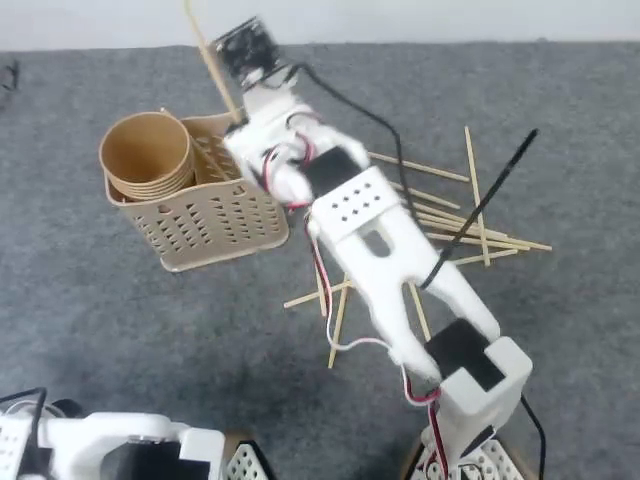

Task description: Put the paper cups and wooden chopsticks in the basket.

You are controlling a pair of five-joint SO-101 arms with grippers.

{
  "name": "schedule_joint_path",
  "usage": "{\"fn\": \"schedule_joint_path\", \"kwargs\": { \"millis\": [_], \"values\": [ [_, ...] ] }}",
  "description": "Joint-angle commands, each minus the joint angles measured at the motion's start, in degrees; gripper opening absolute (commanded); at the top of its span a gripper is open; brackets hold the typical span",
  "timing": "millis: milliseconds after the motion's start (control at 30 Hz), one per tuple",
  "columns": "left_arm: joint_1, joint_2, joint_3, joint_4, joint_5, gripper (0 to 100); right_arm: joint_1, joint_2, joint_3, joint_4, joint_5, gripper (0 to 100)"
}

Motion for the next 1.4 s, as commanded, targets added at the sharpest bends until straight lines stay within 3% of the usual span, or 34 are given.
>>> {"fn": "schedule_joint_path", "kwargs": {
  "millis": [0,200,267,567,800,933,1067,1367],
  "values": [
    [0.4,-1.5,-0.4,-0.9,-0.4,35,-1.4,-5.1,1.5,-1.3,3.1,2.9],
    [0.4,-1.5,-0.4,-0.9,-0.4,35,-1.4,-8.4,3.1,2.5,3.7,29.0],
    [0.4,-1.5,-0.4,-0.9,-0.4,35,-1.3,-10.2,2.9,3.7,4.7,32.5],
    [0.4,-1.5,-0.3,-0.9,-0.4,35,1.9,-29.1,2.7,15.5,13.4,21.9],
    [0.4,-1.4,-0.3,-0.9,-0.4,35,16.2,-38.9,2.7,30.5,13.4,21.1],
    [0.4,-1.2,-0.3,-0.8,-0.4,35,22.0,-37.4,6.0,38.1,13.9,21.4],
    [0.4,-1.2,0.2,-0.9,-0.4,35,23.3,-32.7,12.1,39.5,15.0,21.3],
    [0.0,-1.5,1.2,-1.0,-0.5,35,16.5,-13.9,15.5,34.7,12.0,21.4]
  ]
}}
